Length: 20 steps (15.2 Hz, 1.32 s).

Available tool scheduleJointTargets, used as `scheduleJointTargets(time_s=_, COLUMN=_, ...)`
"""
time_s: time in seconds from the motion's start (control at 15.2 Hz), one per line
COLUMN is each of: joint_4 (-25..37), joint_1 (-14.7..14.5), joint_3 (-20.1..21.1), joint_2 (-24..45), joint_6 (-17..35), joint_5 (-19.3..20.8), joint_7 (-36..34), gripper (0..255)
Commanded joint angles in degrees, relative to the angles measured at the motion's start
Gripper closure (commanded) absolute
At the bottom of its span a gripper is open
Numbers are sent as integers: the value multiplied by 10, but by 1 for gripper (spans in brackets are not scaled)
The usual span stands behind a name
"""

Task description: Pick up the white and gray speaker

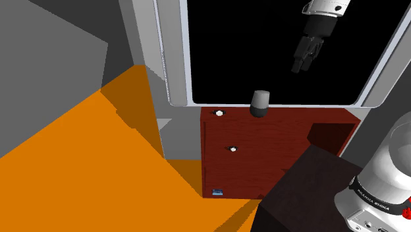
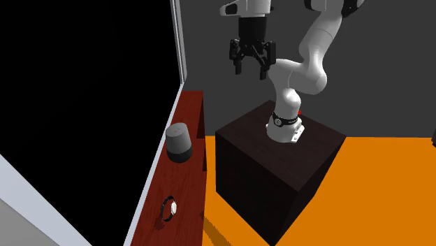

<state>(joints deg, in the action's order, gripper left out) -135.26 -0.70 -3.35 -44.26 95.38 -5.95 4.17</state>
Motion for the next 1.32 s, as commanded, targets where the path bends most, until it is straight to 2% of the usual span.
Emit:
scheduleJointTargets(time_s=0.0, joint_4=0, joint_1=0, joint_3=0, joint_2=0, joint_6=0, joint_5=0, joint_7=0, gripper=0)
scheduleJointTargets(time_s=0.59, joint_4=42, joint_1=24, joint_3=-32, joint_2=179, joint_6=95, joint_5=28, joint_7=18, gripper=0)
scheduleJointTargets(time_s=1.25, joint_4=145, joint_1=48, joint_3=-68, joint_2=392, joint_6=161, joint_5=39, joint_7=35, gripper=0)
